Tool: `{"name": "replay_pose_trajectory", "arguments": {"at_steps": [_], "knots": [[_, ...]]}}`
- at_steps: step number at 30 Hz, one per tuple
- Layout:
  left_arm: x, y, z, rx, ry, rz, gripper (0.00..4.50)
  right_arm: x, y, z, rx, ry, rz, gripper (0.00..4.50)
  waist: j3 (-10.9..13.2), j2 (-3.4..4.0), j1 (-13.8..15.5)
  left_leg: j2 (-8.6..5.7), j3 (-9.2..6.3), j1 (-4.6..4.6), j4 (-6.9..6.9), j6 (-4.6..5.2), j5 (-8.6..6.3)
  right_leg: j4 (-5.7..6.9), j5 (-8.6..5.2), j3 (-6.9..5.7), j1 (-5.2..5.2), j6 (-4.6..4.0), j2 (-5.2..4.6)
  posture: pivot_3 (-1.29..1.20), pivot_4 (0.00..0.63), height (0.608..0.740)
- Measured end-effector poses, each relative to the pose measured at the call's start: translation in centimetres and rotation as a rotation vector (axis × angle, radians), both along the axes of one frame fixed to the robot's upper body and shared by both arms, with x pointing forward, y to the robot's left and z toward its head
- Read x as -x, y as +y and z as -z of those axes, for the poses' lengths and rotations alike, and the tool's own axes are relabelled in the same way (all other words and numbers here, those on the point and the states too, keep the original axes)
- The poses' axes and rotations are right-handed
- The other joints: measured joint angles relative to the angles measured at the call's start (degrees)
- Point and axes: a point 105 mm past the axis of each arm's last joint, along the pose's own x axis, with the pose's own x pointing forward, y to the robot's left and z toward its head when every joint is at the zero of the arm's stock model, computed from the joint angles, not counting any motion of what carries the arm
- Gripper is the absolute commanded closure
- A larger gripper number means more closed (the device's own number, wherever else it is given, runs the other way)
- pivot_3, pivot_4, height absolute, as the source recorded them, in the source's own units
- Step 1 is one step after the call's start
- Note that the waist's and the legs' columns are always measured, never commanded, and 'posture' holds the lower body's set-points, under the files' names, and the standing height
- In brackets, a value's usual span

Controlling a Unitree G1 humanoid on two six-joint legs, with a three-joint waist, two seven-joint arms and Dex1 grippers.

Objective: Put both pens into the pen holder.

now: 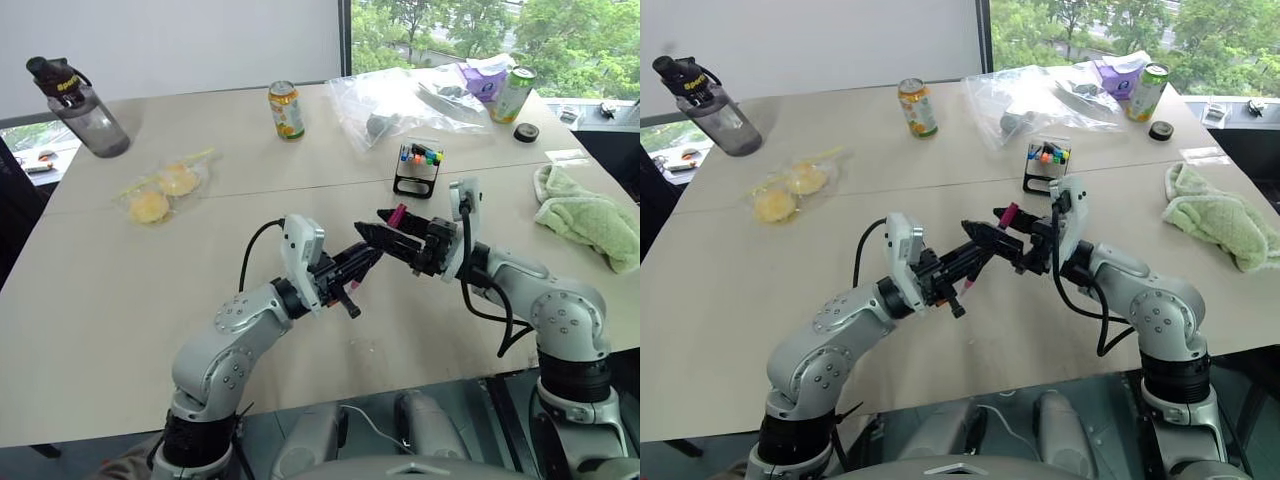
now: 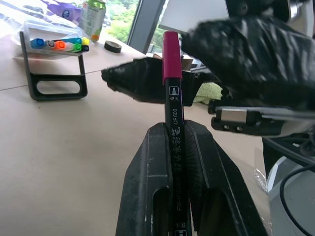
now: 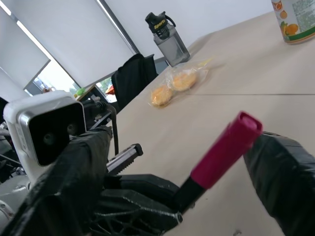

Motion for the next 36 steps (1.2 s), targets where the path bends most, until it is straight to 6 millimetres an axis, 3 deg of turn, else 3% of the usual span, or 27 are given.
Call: {"name": "replay_pose_trajectory", "arguments": {"at_steps": [6,7,11,13,15,16,20,21,26,28,31,36], "knots": [[0.0,-0.3,-0.6,0.007,-0.027,0.013,4.50,0.2,-0.1,0.0,-0.005,0.022,-0.013,4.14,0.00,0.00,0.00,0.00,0.00,0.00,0.00,0.00,0.00,0.00,0.00,0.00,0.00,0.00,0.00,0.00,0.150,0.739],[0.0,-0.3,-0.6,0.007,-0.026,0.014,4.05,0.2,-0.1,-0.1,-0.006,0.022,-0.018,4.44,0.00,0.00,-0.07,0.00,0.00,0.00,0.00,0.00,0.00,0.00,0.00,0.01,0.00,0.00,0.00,0.00,0.150,0.739],[0.0,-0.2,-0.4,0.008,-0.003,0.017,2.24,0.5,0.0,-0.3,-0.014,0.021,-0.030,4.44,0.00,0.00,-0.08,0.00,0.00,0.00,0.00,0.00,0.00,0.00,0.00,0.00,0.00,0.00,0.00,0.00,0.150,0.739],[-0.3,0.2,0.0,-0.035,-0.009,-0.014,1.10,0.4,0.0,-0.5,-0.015,0.010,-0.028,4.44,0.00,0.00,-0.10,0.00,0.01,0.00,0.00,0.00,0.00,0.00,0.00,0.01,0.00,0.00,0.01,0.00,0.150,0.739],[-0.5,0.6,0.2,-0.069,-0.014,-0.034,0.29,0.2,-0.2,-0.8,-0.008,-0.011,-0.019,4.44,0.01,0.01,-0.11,0.00,0.01,0.01,0.00,0.00,0.00,0.01,0.00,0.01,0.00,0.00,0.01,0.00,0.150,0.739],[-0.8,0.9,0.4,-0.094,-0.019,-0.046,0.11,-0.1,-0.3,-1.2,0.007,-0.053,0.001,4.44,0.01,0.02,-0.11,0.00,0.01,0.00,0.00,0.00,0.00,0.01,0.00,0.01,0.00,0.00,0.02,0.00,0.150,0.739],[-1.9,2.7,0.7,-0.217,-0.054,-0.107,0.11,-2.0,-1.4,-3.5,0.104,-0.362,0.120,4.44,0.04,0.05,-0.22,0.00,0.04,0.01,0.00,0.00,0.00,0.00,0.00,-0.01,-0.01,0.01,0.05,0.00,0.150,0.739],[-2.3,3.6,0.5,-0.268,-0.073,-0.128,0.11,-2.9,-1.5,-4.3,0.170,-0.517,0.169,4.44,0.05,0.06,-0.52,0.00,0.07,0.04,0.00,-0.01,0.00,0.04,0.00,-0.01,-0.01,0.01,0.06,0.00,0.150,0.739],[-3.1,5.8,-1.5,-0.358,-0.133,-0.157,0.11,-5.3,-1.0,-7.0,0.387,-1.062,0.282,4.44,0.14,0.08,-1.60,0.01,0.11,0.02,-0.04,-0.02,0.01,0.06,0.00,0.07,-0.10,0.00,0.05,0.00,0.150,0.739],[-3.3,6.3,-2.4,-0.362,-0.151,-0.173,0.11,-6.0,-0.7,-7.6,0.435,-1.205,0.303,4.44,0.15,0.06,-1.64,0.01,0.11,0.02,-0.06,-0.02,0.01,0.06,0.00,0.07,-0.11,0.00,0.07,0.00,0.150,0.739],[-3.8,6.8,-3.9,-0.348,-0.187,-0.204,0.11,-7.5,-0.4,-7.5,0.455,-1.301,0.331,4.44,0.15,0.06,-1.60,0.02,0.08,0.02,-0.09,-0.03,0.01,0.03,0.01,0.07,-0.11,-0.02,0.07,0.00,0.150,0.739],[-3.9,7.2,-4.4,-0.342,-0.191,-0.225,0.11,-10.3,0.4,-5.1,0.466,-1.248,0.352,4.44,0.17,0.07,-1.82,0.01,0.10,0.01,-0.10,-0.03,0.01,0.00,0.01,0.11,-0.12,-0.03,0.07,0.00,0.150,0.739]]}}
